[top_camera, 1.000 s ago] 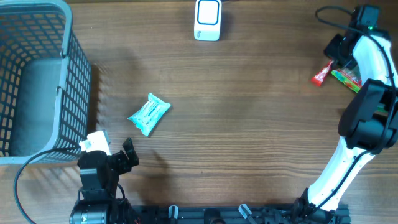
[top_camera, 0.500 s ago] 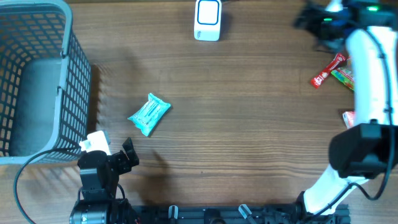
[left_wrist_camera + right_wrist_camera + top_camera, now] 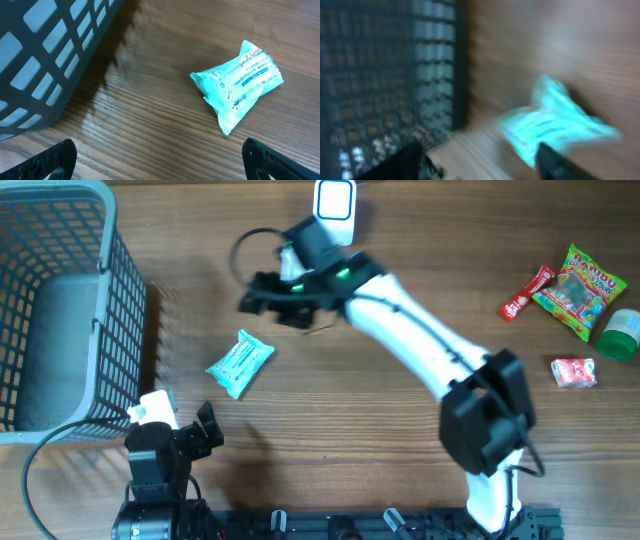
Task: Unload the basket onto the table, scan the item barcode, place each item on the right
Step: 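Move the right gripper to the green wipes pack and grasp it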
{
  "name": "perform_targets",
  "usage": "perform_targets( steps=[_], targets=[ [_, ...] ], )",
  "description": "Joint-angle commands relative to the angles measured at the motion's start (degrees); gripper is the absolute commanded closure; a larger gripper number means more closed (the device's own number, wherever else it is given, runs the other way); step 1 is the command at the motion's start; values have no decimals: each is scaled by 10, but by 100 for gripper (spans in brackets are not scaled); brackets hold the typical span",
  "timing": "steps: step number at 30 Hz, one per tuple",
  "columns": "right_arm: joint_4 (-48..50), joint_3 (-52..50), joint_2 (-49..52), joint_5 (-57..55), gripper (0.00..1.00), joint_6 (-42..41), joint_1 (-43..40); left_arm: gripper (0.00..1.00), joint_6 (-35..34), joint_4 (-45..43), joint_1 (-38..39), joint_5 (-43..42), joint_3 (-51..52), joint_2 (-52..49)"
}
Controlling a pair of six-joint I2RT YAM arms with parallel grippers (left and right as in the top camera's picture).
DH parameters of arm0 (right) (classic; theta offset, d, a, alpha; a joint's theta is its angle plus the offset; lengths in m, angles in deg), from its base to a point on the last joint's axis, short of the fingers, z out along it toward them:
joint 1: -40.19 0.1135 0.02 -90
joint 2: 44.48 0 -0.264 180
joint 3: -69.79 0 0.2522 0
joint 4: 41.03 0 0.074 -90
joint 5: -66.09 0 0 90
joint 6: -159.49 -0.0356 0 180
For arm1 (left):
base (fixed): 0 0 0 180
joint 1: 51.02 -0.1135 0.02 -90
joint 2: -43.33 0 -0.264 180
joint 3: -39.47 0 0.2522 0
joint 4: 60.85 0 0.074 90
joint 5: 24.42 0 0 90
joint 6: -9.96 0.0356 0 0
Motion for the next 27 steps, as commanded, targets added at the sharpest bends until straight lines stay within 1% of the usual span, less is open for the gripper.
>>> perform_targets(
  steps=[1, 2, 4, 8, 11, 12, 14, 15, 17, 19, 20, 23, 24, 25, 26, 27],
  targets=[
    [82, 2, 54, -96, 78, -66, 61, 0, 7, -1, 0, 6, 1, 2],
    [82, 2, 68, -148, 95, -108, 76, 0, 7, -1, 0, 6, 1, 2],
    [95, 2, 97, -176, 95, -120, 91, 0, 7, -1, 0, 6, 1, 2],
    [113, 3, 147, -136, 95, -129, 87, 0, 7, -1, 0, 6, 1, 2],
    [84, 3, 171, -135, 95, -125, 87, 0, 7, -1, 0, 6, 1, 2],
    [59, 3, 172, -138, 95, -114, 84, 0, 7, -1, 0, 6, 1, 2],
    [-13, 4, 167, -161, 95, -52, 73, 0, 7, -1, 0, 6, 1, 2],
    [-64, 5, 162, -188, 95, -27, 61, 0, 7, -1, 0, 6, 1, 2],
    [-129, 5, 148, -211, 95, 17, 38, 0, 7, -1, 0, 6, 1, 2],
    [-177, 6, 121, -193, 95, 105, 3, 0, 7, -1, 0, 6, 1, 2],
    [-202, 10, 106, -194, 95, 130, -12, 0, 7, -1, 0, 6, 1, 2],
    [-269, 31, 59, -188, 95, 160, -46, 0, 7, -1, 0, 6, 1, 2],
    [-285, 34, 42, -175, 70, 174, -52, 0, 7, -1, 0, 6, 1, 2],
    [-301, 35, 22, -157, 37, 196, -57, 0, 7, -1, 0, 6, 1, 2],
    [-316, 35, 4, -159, 0, 205, -62, 0, 7, -1, 0, 6, 1, 2],
    [-325, 35, -8, -179, 0, 205, -66, 0, 7, -1, 0, 6, 1, 2]
  ],
)
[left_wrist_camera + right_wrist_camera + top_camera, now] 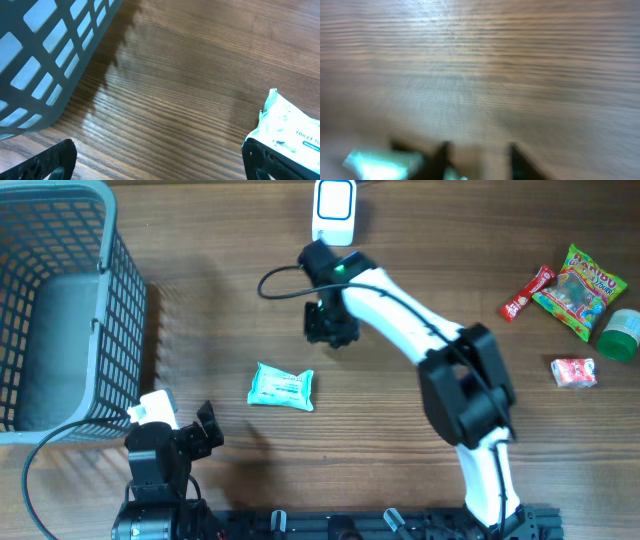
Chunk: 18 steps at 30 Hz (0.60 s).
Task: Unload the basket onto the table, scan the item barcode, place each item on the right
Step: 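Move the right gripper to the green wipes pack and grasp it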
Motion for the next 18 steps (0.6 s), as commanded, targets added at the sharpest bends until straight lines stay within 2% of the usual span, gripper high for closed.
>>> perform_targets(
  steps=[1, 2, 3, 4, 6, 7, 12, 18],
  targets=[
    [-29, 22, -86, -32, 1, 63, -4, 0, 7, -1, 0, 5, 1, 2],
    [-33, 22, -94, -50, 1, 72, -9, 0, 7, -1, 0, 5, 1, 2],
    [-34, 22, -102, -30, 0, 117, -12, 0, 7, -1, 0, 5, 1, 2],
    [-30, 22, -103, 16, 1, 193, -12, 0, 7, -1, 0, 5, 1, 2],
    [-23, 7, -99, 150, 1, 412, 0, 0, 7, -1, 0, 5, 1, 2],
    [-20, -5, -96, 159, 1, 452, 7, 0, 7, -1, 0, 5, 1, 2],
    [38, -86, -59, 160, 3, 530, 42, 0, 7, -1, 0, 5, 1, 2],
    [92, -93, -21, 130, 5, 569, 84, 0, 7, -1, 0, 5, 1, 2]
  ],
)
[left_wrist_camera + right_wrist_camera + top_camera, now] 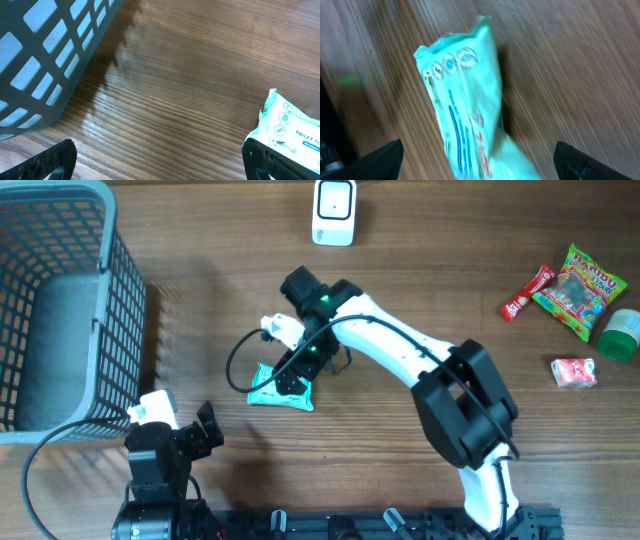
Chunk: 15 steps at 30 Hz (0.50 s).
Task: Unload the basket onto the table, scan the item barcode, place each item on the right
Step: 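Move the right gripper to the green wipes pack and grasp it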
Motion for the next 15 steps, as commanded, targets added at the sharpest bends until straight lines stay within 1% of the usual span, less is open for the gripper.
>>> perform_targets(
  steps=[1, 2, 3, 4, 5, 7, 9, 10, 11, 12, 14, 15],
  targets=[
    [30, 1, 17, -23, 7, 45, 21, 0, 7, -2, 0, 5, 1, 2],
    [39, 1, 23, -48, 13, 45, 26, 0, 7, -2, 0, 5, 1, 2],
    [43, 1, 26, -65, 24, 45, 29, 0, 7, -2, 0, 5, 1, 2],
    [44, 1, 29, -76, 31, 45, 29, 0, 7, -2, 0, 5, 1, 2],
    [44, 1, 31, -80, 36, 44, 29, 0, 7, -2, 0, 5, 1, 2],
    [44, 1, 35, -84, 40, 44, 29, 0, 7, -2, 0, 5, 1, 2],
    [46, 1, 36, -83, 41, 43, 29, 0, 7, -2, 0, 5, 1, 2],
    [46, 1, 36, -83, 44, 43, 29, 0, 7, -2, 0, 5, 1, 2],
    [46, 1, 36, -82, 54, 43, 29, 0, 7, -2, 0, 5, 1, 2],
    [46, 1, 36, -76, 60, 43, 29, 0, 7, -2, 0, 5, 1, 2],
    [48, 1, 36, -56, 62, 44, 29, 0, 7, -2, 0, 5, 1, 2],
    [49, 1, 36, -45, 66, 44, 29, 0, 7, -2, 0, 5, 1, 2]
  ],
)
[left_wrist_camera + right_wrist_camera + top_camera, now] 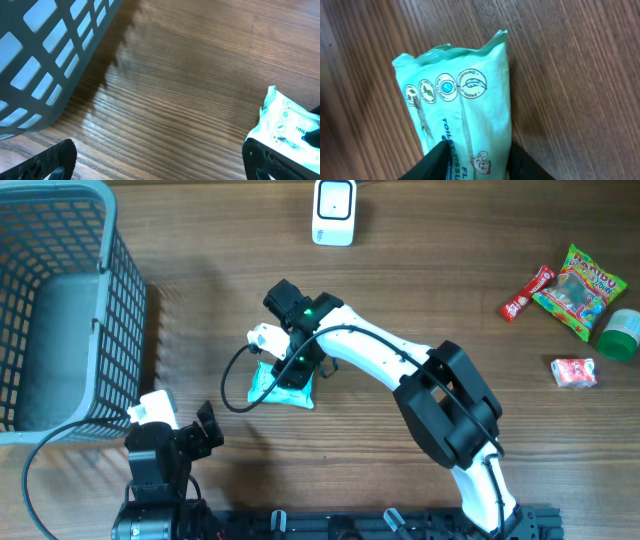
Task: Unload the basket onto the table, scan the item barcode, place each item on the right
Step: 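Move the right gripper to the green wipes pack and grasp it, then lift the wipes pack and hold it to the scanner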
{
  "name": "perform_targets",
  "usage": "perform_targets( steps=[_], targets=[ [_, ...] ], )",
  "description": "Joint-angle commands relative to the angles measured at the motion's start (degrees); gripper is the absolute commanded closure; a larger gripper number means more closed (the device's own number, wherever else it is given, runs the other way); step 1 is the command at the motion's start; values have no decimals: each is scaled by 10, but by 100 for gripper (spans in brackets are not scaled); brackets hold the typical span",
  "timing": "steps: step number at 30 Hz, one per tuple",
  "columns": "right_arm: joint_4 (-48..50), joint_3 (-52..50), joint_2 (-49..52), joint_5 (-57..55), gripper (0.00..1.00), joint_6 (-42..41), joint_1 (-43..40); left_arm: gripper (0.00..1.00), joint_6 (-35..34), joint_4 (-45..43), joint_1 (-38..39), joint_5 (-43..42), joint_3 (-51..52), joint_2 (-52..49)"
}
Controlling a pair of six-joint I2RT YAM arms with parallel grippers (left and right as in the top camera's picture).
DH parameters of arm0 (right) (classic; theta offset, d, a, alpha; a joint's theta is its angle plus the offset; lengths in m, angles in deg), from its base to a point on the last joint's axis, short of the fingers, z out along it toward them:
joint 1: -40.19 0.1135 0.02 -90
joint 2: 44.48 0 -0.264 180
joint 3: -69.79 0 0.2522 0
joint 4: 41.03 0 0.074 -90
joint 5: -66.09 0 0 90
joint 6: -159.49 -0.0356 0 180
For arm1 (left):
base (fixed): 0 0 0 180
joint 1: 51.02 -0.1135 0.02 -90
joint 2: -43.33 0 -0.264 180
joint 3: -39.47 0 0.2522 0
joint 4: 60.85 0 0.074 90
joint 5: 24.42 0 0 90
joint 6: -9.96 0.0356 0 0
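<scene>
A mint-green pack of toilet tissue wipes (281, 387) lies flat on the wooden table, left of centre. My right gripper (292, 368) is down on it. In the right wrist view its black fingers (438, 161) press the pack (465, 110) from both sides, so my right gripper (480, 162) is shut on it. The white barcode scanner (333, 200) stands at the far edge. At the near left my left gripper (162, 162) is open and holds nothing; the pack (282, 120) shows at its right edge.
A grey wire basket (110, 290) fills the far left corner. At the right lie a Haribo bag (582, 278), a red candy bar (527, 292), a small red packet (574, 371) and a green-capped container (620, 335).
My right gripper's fingers were spread wide over the pack; now they have come in against its two sides. The pack lies in the same place. The left arm has not moved.
The pack first lay tilted nearer the basket, my right gripper close above it. Then it lay flat further right while the gripper was up near the scanner. After that the gripper was open over the pack, and now it pinches it.
</scene>
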Motion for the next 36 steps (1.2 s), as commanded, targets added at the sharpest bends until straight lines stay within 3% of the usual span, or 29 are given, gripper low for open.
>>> perform_targets(
  steps=[1, 4, 7, 10, 15, 18, 21, 23, 28, 36],
  targets=[
    [6, 1, 9, 33, 72, 10, -2, 0, 7, -1, 0, 6, 1, 2],
    [-4, 1, 9, 55, 96, -11, -2, 0, 7, -1, 0, 6, 1, 2],
    [-24, 5, 9, 70, 96, -99, -4, 0, 7, -1, 0, 6, 1, 2],
    [-65, 24, 8, 85, 96, -321, -31, 0, 7, -1, 0, 6, 1, 2],
    [-217, 30, 8, 247, 96, -774, -119, 0, 7, -1, 0, 6, 1, 2],
    [-318, 30, 8, 306, 95, -947, -163, 0, 7, -1, 0, 6, 1, 2],
    [-345, 30, 8, 317, 96, -1072, -191, 0, 7, -1, 0, 6, 1, 2],
    [-344, 30, 8, 339, 95, -1122, -199, 0, 7, -1, 0, 6, 1, 2],
    [-318, 30, 8, 482, 96, -1146, -201, 0, 7, -1, 0, 6, 1, 2],
    [-268, 30, 9, 494, 95, -1272, -222, 0, 7, -1, 0, 6, 1, 2]
  ],
)
